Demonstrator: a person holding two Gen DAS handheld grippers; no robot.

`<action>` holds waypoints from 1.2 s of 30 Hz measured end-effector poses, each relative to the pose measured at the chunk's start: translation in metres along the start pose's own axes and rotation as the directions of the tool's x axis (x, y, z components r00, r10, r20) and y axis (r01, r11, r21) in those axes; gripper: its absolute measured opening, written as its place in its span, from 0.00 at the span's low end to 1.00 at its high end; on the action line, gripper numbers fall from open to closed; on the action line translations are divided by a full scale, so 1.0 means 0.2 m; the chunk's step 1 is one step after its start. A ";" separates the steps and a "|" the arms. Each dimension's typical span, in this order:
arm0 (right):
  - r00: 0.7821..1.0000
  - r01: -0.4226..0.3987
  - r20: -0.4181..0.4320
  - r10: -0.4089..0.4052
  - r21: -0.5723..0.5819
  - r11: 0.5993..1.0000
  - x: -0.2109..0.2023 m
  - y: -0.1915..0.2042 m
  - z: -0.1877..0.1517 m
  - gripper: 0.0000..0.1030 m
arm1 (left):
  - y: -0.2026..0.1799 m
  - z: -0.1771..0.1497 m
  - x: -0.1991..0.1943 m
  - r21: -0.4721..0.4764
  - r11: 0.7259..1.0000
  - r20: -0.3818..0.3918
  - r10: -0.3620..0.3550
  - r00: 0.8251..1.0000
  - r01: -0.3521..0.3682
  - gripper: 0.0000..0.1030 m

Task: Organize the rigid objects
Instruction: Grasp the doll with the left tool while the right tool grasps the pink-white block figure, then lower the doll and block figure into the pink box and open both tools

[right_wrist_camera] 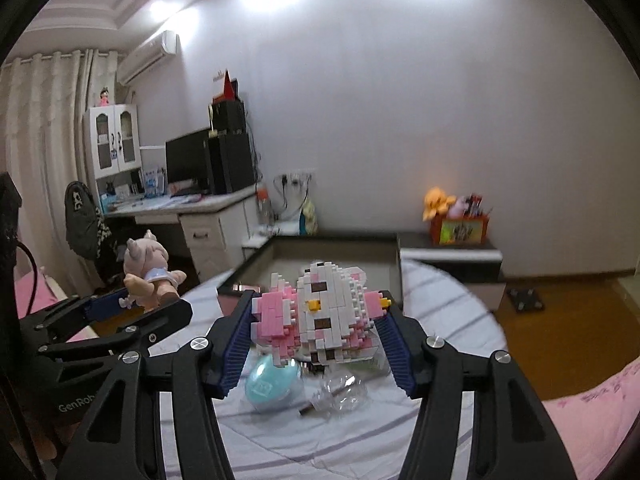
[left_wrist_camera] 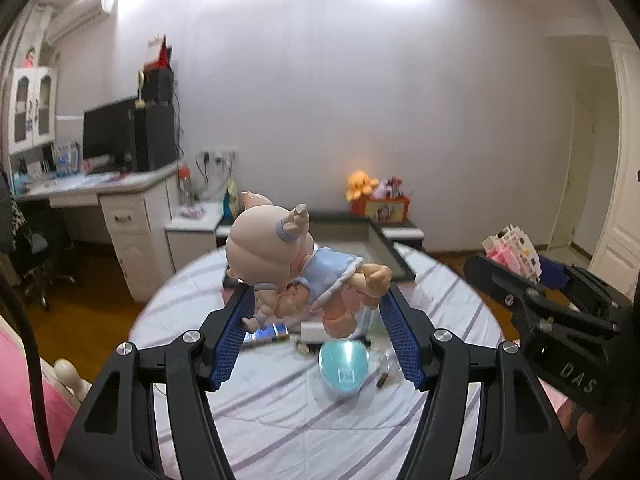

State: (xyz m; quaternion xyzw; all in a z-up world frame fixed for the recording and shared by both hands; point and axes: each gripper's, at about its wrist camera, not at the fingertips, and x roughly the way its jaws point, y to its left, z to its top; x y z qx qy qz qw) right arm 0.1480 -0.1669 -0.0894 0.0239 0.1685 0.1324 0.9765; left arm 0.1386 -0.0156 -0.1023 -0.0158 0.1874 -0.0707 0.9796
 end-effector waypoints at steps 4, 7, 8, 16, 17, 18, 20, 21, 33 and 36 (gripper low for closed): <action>0.999 0.000 0.054 0.002 -0.025 1.000 -0.11 0.07 0.06 0.58 | -0.03 0.06 -0.14 0.015 1.000 0.075 0.023 0.997 -0.024 0.64; 0.996 0.001 0.094 0.003 -0.043 0.999 -0.18 0.11 0.11 0.58 | -0.03 0.09 -0.22 0.021 0.999 0.118 0.036 0.992 -0.039 0.64; 0.994 0.006 0.107 -0.001 -0.049 0.999 -0.21 0.12 0.12 0.58 | -0.03 0.10 -0.26 0.018 0.999 0.131 0.039 0.991 -0.042 0.64; 0.984 0.027 0.176 -0.012 -0.082 0.996 -0.35 0.20 0.18 0.58 | -0.07 0.16 -0.41 0.032 0.996 0.208 0.074 0.975 -0.083 0.64; 0.983 0.028 0.182 -0.012 -0.086 0.996 -0.36 0.21 0.19 0.58 | -0.06 0.17 -0.42 0.033 0.996 0.215 0.080 0.973 -0.089 0.64; 0.982 0.029 0.188 -0.011 -0.088 0.996 -0.36 0.22 0.20 0.58 | -0.06 0.17 -0.42 0.033 0.995 0.219 0.083 0.972 -0.093 0.64; 0.981 0.028 0.193 -0.010 -0.093 0.995 -0.37 0.22 0.20 0.58 | -0.06 0.18 -0.42 0.031 0.994 0.227 0.093 0.970 -0.102 0.64; 0.981 0.026 0.194 -0.008 -0.094 0.995 -0.37 0.23 0.21 0.58 | -0.06 0.18 -0.41 0.032 0.994 0.229 0.094 0.969 -0.104 0.64; 0.987 0.026 0.161 -0.011 -0.093 0.995 -0.19 0.18 0.23 0.58 | -0.03 0.23 -0.15 0.046 0.996 0.173 0.071 0.982 -0.080 0.64; 0.991 0.025 0.136 -0.012 -0.093 0.995 -0.06 0.15 0.24 0.58 | 0.01 0.27 0.02 0.046 0.997 0.139 0.062 0.988 -0.069 0.64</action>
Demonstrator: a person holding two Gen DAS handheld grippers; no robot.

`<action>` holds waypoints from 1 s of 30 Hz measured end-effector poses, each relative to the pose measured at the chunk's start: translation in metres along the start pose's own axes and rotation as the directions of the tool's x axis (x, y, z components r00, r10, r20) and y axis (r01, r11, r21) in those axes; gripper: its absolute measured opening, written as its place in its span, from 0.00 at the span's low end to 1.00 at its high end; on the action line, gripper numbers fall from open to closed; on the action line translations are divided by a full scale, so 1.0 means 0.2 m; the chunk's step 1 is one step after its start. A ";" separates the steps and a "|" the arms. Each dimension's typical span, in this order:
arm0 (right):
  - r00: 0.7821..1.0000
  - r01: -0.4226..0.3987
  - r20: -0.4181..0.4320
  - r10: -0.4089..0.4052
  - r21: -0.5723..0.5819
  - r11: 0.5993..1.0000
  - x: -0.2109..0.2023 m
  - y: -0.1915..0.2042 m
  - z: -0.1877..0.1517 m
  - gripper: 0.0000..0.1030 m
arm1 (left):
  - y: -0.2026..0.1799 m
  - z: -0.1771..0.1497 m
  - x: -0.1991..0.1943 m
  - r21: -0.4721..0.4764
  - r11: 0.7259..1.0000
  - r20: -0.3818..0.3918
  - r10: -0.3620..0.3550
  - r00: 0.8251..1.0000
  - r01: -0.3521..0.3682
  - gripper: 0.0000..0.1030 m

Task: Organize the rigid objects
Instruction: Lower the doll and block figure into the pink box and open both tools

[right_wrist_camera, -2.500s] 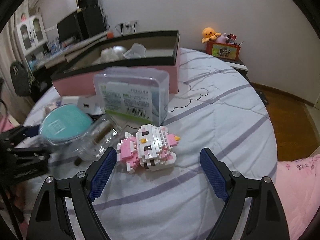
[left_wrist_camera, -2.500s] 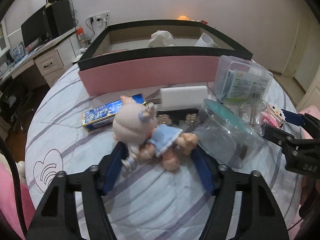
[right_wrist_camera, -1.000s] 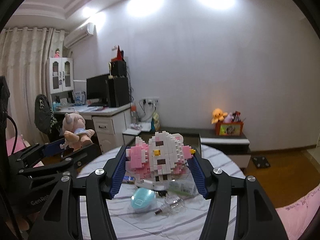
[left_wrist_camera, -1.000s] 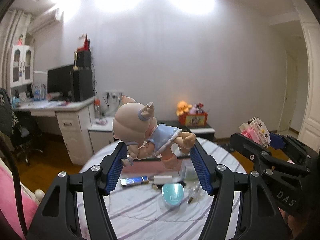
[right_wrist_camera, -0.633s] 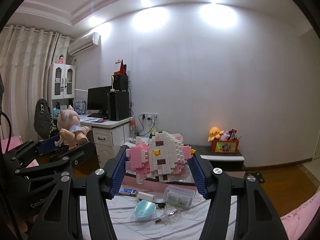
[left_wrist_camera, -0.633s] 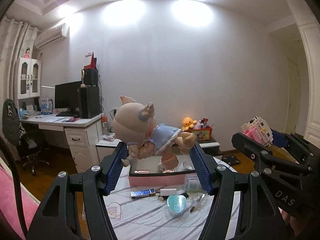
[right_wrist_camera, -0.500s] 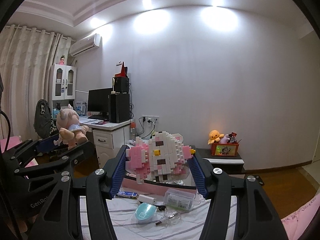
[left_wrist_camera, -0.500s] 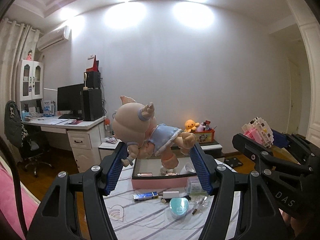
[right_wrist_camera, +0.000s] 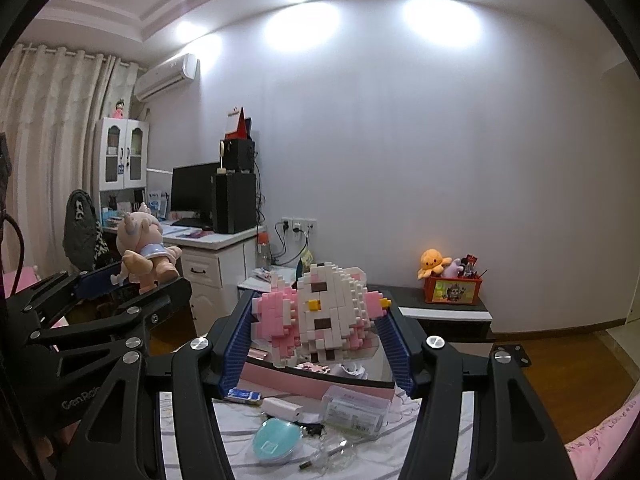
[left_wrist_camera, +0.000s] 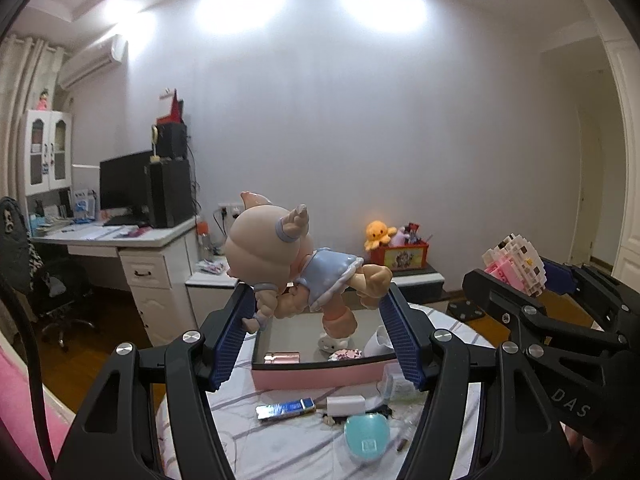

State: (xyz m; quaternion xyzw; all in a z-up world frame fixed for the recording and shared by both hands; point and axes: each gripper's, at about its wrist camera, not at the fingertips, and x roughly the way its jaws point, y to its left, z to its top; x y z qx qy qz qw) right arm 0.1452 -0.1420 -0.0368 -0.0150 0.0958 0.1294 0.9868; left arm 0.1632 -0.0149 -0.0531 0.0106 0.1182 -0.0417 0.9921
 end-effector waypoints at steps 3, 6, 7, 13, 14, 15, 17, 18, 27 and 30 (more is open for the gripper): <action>0.999 -0.011 -0.042 0.011 0.006 1.000 0.17 -0.04 -0.02 0.58 | 0.03 0.00 0.26 -0.012 1.000 -0.068 -0.017 0.998 0.016 0.64; 0.995 -0.010 -0.101 0.010 0.003 1.000 0.39 -0.09 -0.06 0.59 | 0.05 -0.03 0.50 -0.027 0.999 -0.146 -0.047 0.988 0.044 0.64; 0.993 -0.012 -0.119 0.012 0.005 1.000 0.45 -0.10 -0.07 0.59 | 0.05 -0.05 0.61 -0.027 0.999 -0.187 -0.049 0.981 0.045 0.64; 0.958 -0.025 -0.285 0.033 0.034 0.999 0.88 -0.20 -0.23 0.59 | 0.08 -0.22 1.05 -0.044 0.998 -0.353 -0.052 0.934 0.039 0.64; 0.951 -0.028 -0.307 0.038 0.035 0.999 0.94 -0.21 -0.26 0.59 | 0.09 -0.25 1.09 -0.043 0.998 -0.375 -0.048 0.926 0.035 0.64; 0.941 -0.037 -0.335 0.048 0.040 0.999 0.99 -0.22 -0.29 0.59 | 0.09 -0.27 1.12 -0.044 0.999 -0.389 -0.046 0.920 0.031 0.64; 0.922 -0.053 -0.381 0.068 0.049 0.997 1.09 -0.23 -0.35 0.59 | 0.12 -0.32 1.20 -0.049 0.999 -0.425 -0.043 0.904 0.024 0.64; 0.916 -0.055 -0.395 0.069 0.048 0.997 1.13 -0.23 -0.37 0.59 | 0.12 -0.34 1.22 -0.052 0.998 -0.437 -0.041 0.899 0.021 0.64; 0.893 -0.028 -0.448 0.049 0.053 0.998 1.22 -0.25 -0.47 0.83 | 0.15 -0.37 1.23 -0.025 0.999 -0.452 0.013 0.892 -0.028 0.81; 0.904 -0.024 -0.424 0.048 0.061 0.998 1.17 -0.27 -0.42 0.85 | 0.19 -0.32 1.14 -0.068 0.998 -0.420 -0.021 0.907 -0.009 0.85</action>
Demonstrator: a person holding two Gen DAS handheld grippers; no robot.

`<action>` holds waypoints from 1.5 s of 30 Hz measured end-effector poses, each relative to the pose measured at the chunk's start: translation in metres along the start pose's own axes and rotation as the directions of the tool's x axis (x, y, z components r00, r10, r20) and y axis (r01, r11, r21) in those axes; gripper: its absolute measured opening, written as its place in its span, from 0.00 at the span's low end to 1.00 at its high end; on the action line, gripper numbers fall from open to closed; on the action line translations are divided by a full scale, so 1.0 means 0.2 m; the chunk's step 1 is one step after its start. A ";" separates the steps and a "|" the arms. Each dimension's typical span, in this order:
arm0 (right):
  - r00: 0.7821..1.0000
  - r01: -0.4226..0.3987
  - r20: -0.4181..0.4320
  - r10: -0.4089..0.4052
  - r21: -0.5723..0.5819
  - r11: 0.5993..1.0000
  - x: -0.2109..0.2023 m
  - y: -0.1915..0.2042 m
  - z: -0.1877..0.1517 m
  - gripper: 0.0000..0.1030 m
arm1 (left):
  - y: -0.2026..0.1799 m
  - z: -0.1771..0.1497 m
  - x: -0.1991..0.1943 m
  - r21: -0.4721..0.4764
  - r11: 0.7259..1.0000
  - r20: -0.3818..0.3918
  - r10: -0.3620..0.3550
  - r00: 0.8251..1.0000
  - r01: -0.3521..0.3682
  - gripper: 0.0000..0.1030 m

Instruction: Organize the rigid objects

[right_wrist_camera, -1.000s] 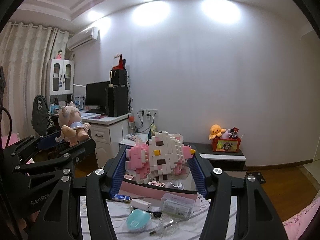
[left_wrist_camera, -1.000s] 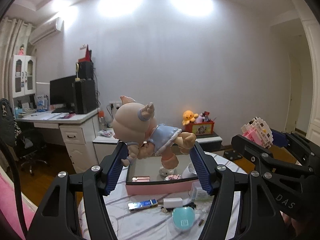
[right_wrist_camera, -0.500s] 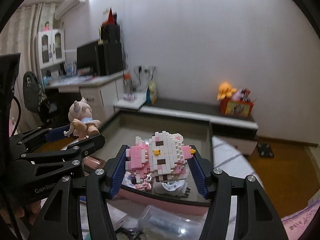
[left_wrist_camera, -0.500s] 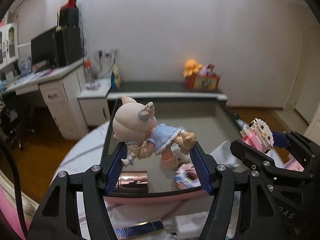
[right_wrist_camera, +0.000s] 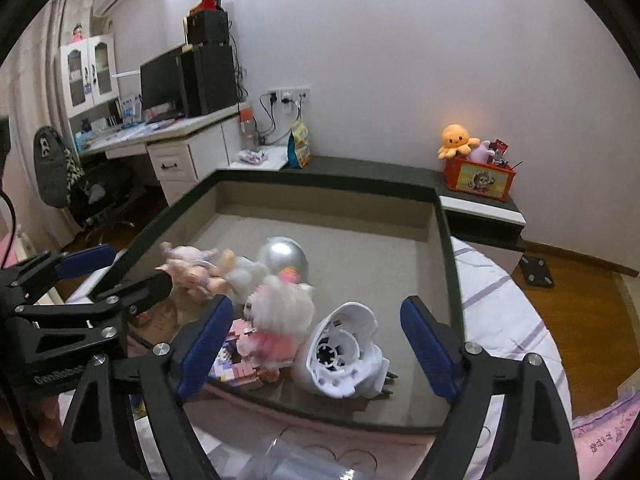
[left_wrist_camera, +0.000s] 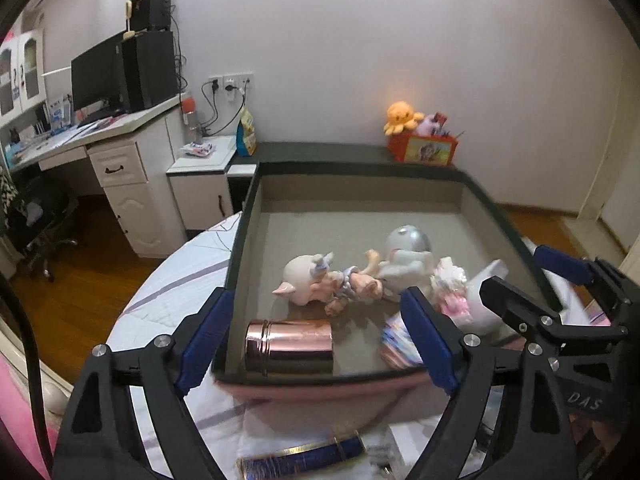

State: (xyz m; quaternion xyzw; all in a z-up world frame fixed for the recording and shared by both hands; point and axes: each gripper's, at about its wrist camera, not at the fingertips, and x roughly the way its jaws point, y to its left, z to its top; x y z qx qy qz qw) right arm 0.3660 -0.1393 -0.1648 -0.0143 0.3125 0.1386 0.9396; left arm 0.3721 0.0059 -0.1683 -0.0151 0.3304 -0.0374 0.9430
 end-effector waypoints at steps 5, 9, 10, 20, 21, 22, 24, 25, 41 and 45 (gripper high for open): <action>0.997 0.013 0.079 -0.012 -0.011 1.000 -0.25 0.05 0.01 0.85 | -0.03 -0.04 -0.32 0.019 1.000 0.112 0.016 0.994 -0.018 0.90; 0.984 0.036 0.173 -0.035 -0.008 0.999 -0.55 0.11 -0.02 0.85 | -0.04 -0.11 -0.62 0.027 0.999 0.211 0.017 0.977 -0.023 0.96; 0.980 0.043 0.197 -0.041 -0.007 0.999 -0.63 0.12 -0.03 0.85 | -0.05 -0.13 -0.70 0.028 0.999 0.239 0.016 0.971 -0.024 0.98; 0.934 0.110 0.344 -0.101 -0.006 0.994 -1.21 0.27 -0.17 0.85 | -0.11 -0.31 -1.26 0.047 0.998 0.384 0.022 0.923 -0.043 1.00; 0.928 0.113 0.358 -0.105 -0.002 0.994 -1.26 0.28 -0.18 0.85 | -0.11 -0.33 -1.32 0.047 0.998 0.396 0.009 0.918 -0.030 1.00; 0.920 0.117 0.375 -0.109 0.002 0.993 -1.32 0.30 -0.20 0.85 | -0.11 -0.35 -1.37 0.048 0.999 0.405 0.000 0.914 -0.021 1.00; 0.911 0.113 0.398 -0.106 0.005 0.994 -1.42 0.33 -0.23 0.85 | -0.12 -0.38 -1.46 0.050 0.999 0.426 -0.006 0.905 -0.017 1.00; 0.907 0.112 0.407 -0.104 0.004 0.994 -1.46 0.34 -0.25 0.85 | -0.12 -0.40 -1.50 0.052 0.998 0.437 -0.006 0.899 -0.019 1.00; 0.845 0.163 0.511 -0.159 0.038 0.986 -1.75 0.37 -0.34 0.85 | -0.25 -0.46 -1.75 0.101 0.995 0.537 -0.034 0.843 -0.024 1.00; 0.837 0.171 0.520 -0.171 0.049 0.984 -1.77 0.37 -0.35 0.85 | -0.26 -0.46 -1.76 0.102 0.994 0.542 -0.013 0.840 -0.050 1.00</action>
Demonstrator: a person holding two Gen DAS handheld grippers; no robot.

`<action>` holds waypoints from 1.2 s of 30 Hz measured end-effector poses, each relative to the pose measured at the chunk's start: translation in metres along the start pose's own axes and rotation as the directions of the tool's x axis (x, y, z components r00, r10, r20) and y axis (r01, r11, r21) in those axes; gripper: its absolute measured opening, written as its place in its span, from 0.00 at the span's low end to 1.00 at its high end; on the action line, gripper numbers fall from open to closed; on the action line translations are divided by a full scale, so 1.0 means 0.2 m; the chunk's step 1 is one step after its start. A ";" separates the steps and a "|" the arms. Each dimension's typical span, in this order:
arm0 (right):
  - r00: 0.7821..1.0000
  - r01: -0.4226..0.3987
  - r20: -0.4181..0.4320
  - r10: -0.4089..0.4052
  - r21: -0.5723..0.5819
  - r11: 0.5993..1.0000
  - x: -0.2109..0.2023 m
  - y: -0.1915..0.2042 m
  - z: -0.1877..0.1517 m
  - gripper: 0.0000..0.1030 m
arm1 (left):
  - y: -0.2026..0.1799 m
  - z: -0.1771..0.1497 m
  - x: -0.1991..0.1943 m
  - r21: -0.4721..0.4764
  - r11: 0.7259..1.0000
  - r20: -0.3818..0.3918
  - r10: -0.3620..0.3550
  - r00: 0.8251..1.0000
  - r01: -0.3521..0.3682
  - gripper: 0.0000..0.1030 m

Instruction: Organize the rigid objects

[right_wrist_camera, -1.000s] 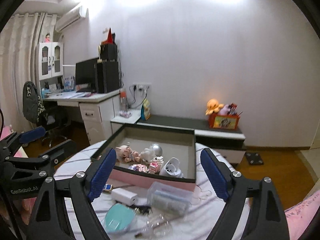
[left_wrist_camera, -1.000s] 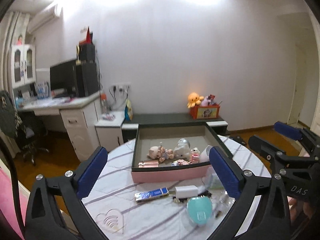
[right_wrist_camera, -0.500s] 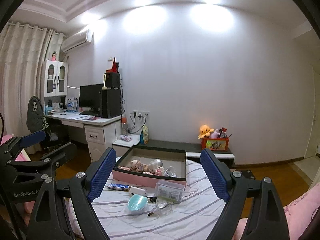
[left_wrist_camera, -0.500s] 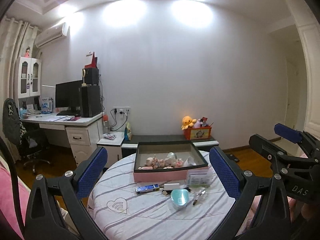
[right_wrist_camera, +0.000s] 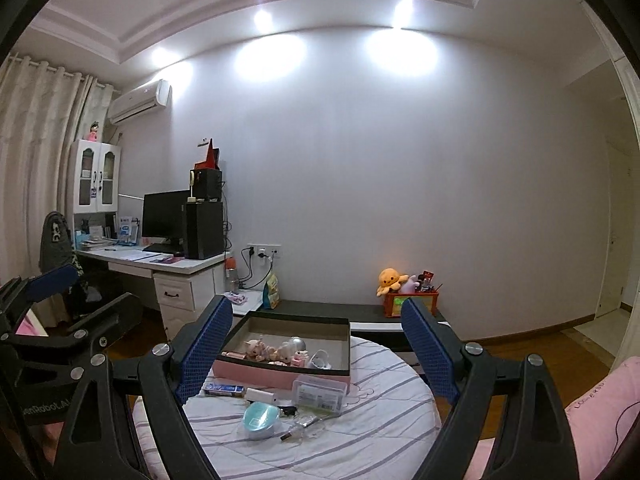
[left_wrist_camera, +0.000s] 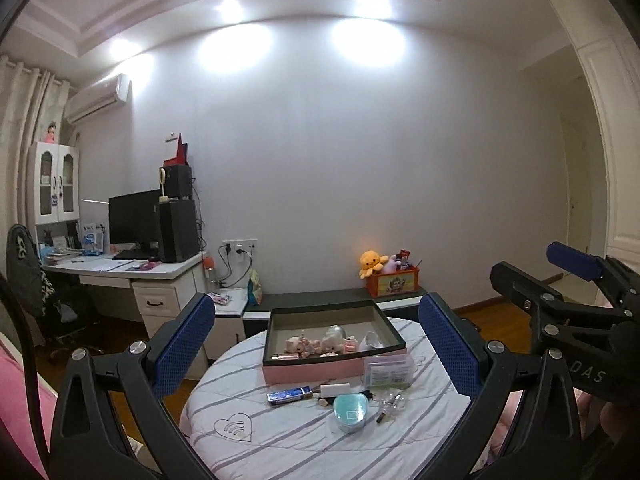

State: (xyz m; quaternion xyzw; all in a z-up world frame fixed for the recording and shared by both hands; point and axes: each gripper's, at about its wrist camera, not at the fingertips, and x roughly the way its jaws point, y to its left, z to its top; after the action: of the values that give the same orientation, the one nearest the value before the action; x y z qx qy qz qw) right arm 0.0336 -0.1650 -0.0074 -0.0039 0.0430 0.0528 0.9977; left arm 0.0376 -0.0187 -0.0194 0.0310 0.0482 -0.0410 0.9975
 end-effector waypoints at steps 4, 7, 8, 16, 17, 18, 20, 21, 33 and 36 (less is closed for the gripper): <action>1.000 0.008 0.005 -0.008 0.003 1.000 -0.01 0.00 0.00 0.85 | 0.01 0.00 0.01 -0.010 1.000 -0.010 0.007 1.000 -0.007 1.00; 1.000 0.015 0.008 -0.015 0.002 1.000 -0.02 0.01 -0.01 0.85 | 0.01 0.00 0.00 -0.008 1.000 -0.004 0.015 1.000 -0.015 1.00; 1.000 0.023 0.010 -0.023 0.001 1.000 -0.03 0.02 0.00 0.85 | 0.01 0.00 0.00 -0.011 1.000 -0.004 0.019 1.000 -0.019 1.00; 0.999 0.050 0.020 -0.050 0.001 0.999 -0.05 0.03 0.00 0.85 | 0.04 0.01 0.00 -0.046 0.997 -0.003 0.068 0.998 -0.068 1.00; 0.999 0.049 0.019 -0.049 -0.003 0.999 -0.04 0.04 0.00 0.85 | 0.04 0.01 0.00 -0.051 0.996 -0.005 0.071 0.997 -0.071 1.00; 0.999 0.047 0.017 -0.047 -0.005 0.999 -0.04 0.04 -0.01 0.85 | 0.04 0.01 0.00 -0.054 0.996 -0.008 0.073 0.997 -0.073 1.00; 0.999 0.038 0.021 -0.038 -0.007 0.999 -0.05 0.05 -0.01 0.85 | 0.05 0.01 0.00 -0.055 0.996 -0.012 0.076 0.997 -0.076 1.00; 0.999 0.038 0.020 -0.038 -0.009 0.999 -0.05 0.05 -0.01 0.85 | 0.05 0.01 0.00 -0.056 0.995 -0.014 0.077 0.997 -0.077 1.00; 0.999 0.039 0.025 -0.039 -0.002 0.999 -0.06 0.04 -0.02 0.85 | 0.05 0.00 0.00 -0.052 0.995 -0.012 0.084 0.996 -0.085 1.00; 0.999 0.040 0.025 -0.040 -0.002 0.999 -0.06 0.04 -0.02 0.85 | 0.05 0.00 0.00 -0.053 0.995 -0.011 0.085 0.996 -0.086 1.00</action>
State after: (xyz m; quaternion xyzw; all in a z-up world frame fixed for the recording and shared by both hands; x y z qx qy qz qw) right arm 0.0208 -0.1584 -0.0103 -0.0056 0.0306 0.0328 0.9990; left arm 0.0376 -0.0095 -0.0180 0.0068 0.0524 0.0031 0.9986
